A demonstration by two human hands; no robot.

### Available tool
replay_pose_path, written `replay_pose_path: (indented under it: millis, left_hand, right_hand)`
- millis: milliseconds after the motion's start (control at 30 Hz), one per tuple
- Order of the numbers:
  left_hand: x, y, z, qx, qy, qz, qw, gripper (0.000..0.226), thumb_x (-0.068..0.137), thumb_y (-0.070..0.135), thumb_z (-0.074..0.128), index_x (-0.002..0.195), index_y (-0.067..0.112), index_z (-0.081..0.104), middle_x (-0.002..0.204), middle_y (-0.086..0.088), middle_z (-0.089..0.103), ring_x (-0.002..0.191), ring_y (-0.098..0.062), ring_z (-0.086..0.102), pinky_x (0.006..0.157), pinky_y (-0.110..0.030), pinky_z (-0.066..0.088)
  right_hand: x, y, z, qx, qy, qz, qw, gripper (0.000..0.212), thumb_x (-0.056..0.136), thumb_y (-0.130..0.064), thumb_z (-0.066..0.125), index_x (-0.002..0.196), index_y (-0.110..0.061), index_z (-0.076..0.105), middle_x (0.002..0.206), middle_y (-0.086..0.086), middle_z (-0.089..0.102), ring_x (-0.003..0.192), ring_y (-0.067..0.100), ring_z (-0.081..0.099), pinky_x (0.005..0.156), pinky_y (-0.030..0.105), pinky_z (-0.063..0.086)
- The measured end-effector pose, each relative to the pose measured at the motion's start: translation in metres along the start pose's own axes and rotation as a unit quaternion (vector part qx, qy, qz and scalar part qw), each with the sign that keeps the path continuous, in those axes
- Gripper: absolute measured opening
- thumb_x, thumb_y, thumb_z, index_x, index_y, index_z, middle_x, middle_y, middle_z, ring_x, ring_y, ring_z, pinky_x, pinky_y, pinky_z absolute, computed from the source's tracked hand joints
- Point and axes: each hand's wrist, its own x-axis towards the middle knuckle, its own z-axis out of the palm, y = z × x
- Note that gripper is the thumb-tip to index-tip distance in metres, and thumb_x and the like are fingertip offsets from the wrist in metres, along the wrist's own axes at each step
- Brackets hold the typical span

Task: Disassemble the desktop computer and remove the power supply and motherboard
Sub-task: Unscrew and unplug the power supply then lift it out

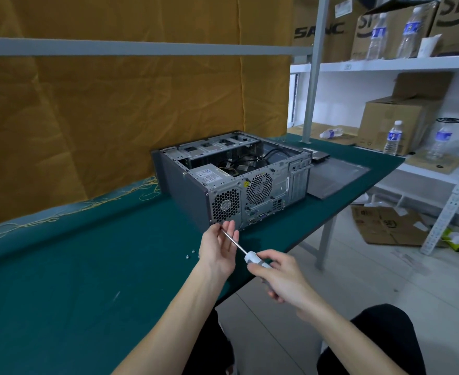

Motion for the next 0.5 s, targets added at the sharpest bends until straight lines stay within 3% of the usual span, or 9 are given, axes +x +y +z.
replay_pose_path:
  millis: [167,333,367,400,467,500]
  left_hand:
    - [-0.005,0.016,-0.030,0.146,-0.049,0.078,0.985,0.012,0.101,0.009,0.054,0.112,0.005,0.056,0.106,-0.015,0.077,0.098,-0.024,0.076,0.078,-0.033,0.059]
    - [-0.012,0.053,-0.064,0.272,-0.077,0.163,0.945,0.006,0.098,0.014,0.064,0.102,0.010,0.063,0.103,-0.013,0.078,0.100,-0.022,0.075,0.077,-0.032,0.061]
    - [-0.013,0.060,-0.073,0.324,-0.055,0.206,0.921,0.006,0.097,0.016,0.067,0.097,0.010,0.065,0.098,-0.009,0.078,0.093,-0.018,0.076,0.076,-0.029,0.060]
    - [-0.013,0.067,-0.082,0.406,-0.018,0.268,0.873,0.007,0.095,0.017,0.069,0.091,0.011,0.068,0.091,-0.005,0.078,0.085,-0.014,0.074,0.074,-0.024,0.057]
    - [-0.012,0.074,-0.099,0.567,0.046,0.359,0.740,0.010,0.090,0.021,0.074,0.081,0.020,0.072,0.077,0.004,0.074,0.072,-0.008,0.067,0.068,-0.017,0.048]
    - [-0.013,0.075,-0.106,0.615,0.063,0.372,0.692,0.010,0.089,0.024,0.076,0.079,0.024,0.074,0.074,0.008,0.071,0.072,-0.005,0.065,0.067,-0.015,0.046]
  right_hand:
    - [0.004,0.004,-0.019,0.036,-0.051,-0.007,0.998,0.014,0.088,-0.027,0.077,0.094,-0.039,0.078,0.067,-0.002,0.060,0.050,0.012,0.043,0.045,0.024,0.031]
    - [0.010,0.005,-0.016,0.007,-0.109,-0.040,0.993,0.014,0.089,-0.027,0.078,0.101,-0.033,0.079,0.068,-0.002,0.061,0.052,0.013,0.047,0.047,0.025,0.036]
    - [0.011,0.007,-0.015,0.003,-0.110,-0.042,0.993,0.013,0.089,-0.028,0.078,0.100,-0.033,0.079,0.067,-0.002,0.061,0.053,0.012,0.048,0.047,0.025,0.037]
    - [0.012,0.009,-0.013,0.002,-0.103,-0.041,0.994,0.011,0.089,-0.028,0.077,0.099,-0.033,0.079,0.067,-0.003,0.061,0.053,0.012,0.049,0.048,0.025,0.038]
    - [0.015,0.012,-0.008,0.006,-0.067,-0.038,0.997,0.008,0.090,-0.028,0.076,0.097,-0.030,0.079,0.067,-0.002,0.062,0.052,0.012,0.049,0.047,0.026,0.038]
    - [0.017,0.014,-0.005,0.010,-0.044,-0.036,0.998,0.008,0.091,-0.028,0.075,0.098,-0.027,0.079,0.066,-0.002,0.061,0.052,0.012,0.049,0.046,0.026,0.038]
